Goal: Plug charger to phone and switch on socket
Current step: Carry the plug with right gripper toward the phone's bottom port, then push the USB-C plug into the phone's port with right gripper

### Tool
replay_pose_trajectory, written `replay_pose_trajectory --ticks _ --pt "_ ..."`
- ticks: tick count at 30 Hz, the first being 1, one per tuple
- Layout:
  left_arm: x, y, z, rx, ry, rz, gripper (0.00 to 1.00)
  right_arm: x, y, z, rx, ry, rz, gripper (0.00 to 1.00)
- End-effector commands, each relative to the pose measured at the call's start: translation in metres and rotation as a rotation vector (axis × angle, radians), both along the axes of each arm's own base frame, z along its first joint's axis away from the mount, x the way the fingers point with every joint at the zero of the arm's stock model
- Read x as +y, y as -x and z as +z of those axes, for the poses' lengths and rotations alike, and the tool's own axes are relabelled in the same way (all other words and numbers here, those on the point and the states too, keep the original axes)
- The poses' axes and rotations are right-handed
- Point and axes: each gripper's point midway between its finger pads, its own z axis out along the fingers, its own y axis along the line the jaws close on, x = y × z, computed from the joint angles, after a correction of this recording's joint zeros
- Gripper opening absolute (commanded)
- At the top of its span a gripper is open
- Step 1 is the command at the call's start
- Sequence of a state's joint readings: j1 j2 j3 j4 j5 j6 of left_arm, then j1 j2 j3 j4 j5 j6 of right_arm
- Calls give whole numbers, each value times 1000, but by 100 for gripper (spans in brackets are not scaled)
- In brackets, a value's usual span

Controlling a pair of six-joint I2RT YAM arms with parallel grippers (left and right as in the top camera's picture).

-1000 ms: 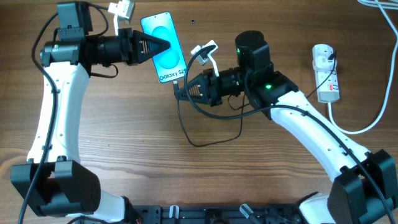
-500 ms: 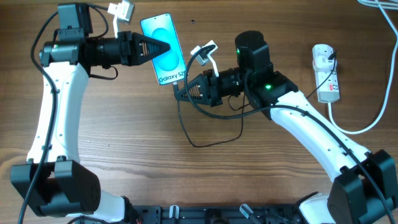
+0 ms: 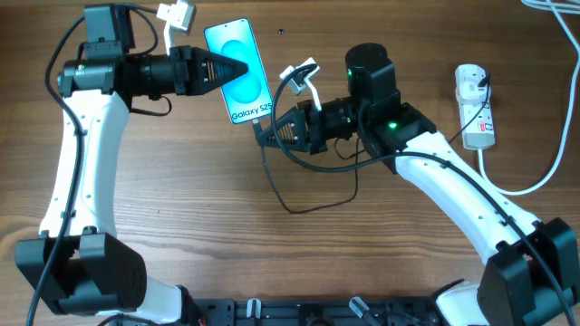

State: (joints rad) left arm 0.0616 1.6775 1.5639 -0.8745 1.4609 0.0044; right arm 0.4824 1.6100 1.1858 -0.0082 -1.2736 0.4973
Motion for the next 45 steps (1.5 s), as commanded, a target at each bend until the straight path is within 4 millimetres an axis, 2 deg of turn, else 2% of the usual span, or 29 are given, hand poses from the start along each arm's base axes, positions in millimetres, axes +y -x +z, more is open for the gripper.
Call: replay_pose_trajectory --ticks 1,4,11,22,27,33,35,37,41,42,44,45 --pt "-16 12 9 -39 51 -80 4 -8 -16 11 -40 -9 -72 4" --pt "-22 15 9 -51 50 -98 4 -10 -18 11 -36 -8 -78 4" --pt "-22 15 9 -50 51 -99 4 -18 -27 13 -33 -12 -102 4" --pt "-22 21 6 18 54 -98 4 -16 -37 28 -71 -54 -138 4" --pt "-22 21 5 26 53 -97 4 -15 -38 36 -83 -78 -142 4" --pt "-21 18 0 26 19 -78 4 -15 -34 35 -80 -77 -117 5" --pt "-20 16 -2 23 9 -70 4 -16 -29 32 -83 -76 -89 15" --pt "-16 12 -5 19 -12 -47 4 -17 -26 21 -57 -46 -82 27" --pt "-5 1 -19 25 -90 21 4 -19 -23 8 -32 -8 -80 43" --pt "-2 -2 -27 33 -138 48 4 -20 -26 4 -19 9 -102 46" --pt "9 -11 -61 86 -324 133 4 -24 -41 -14 17 91 -206 59" --pt "13 -13 -76 117 -402 159 4 -26 -47 -24 33 134 -253 61"
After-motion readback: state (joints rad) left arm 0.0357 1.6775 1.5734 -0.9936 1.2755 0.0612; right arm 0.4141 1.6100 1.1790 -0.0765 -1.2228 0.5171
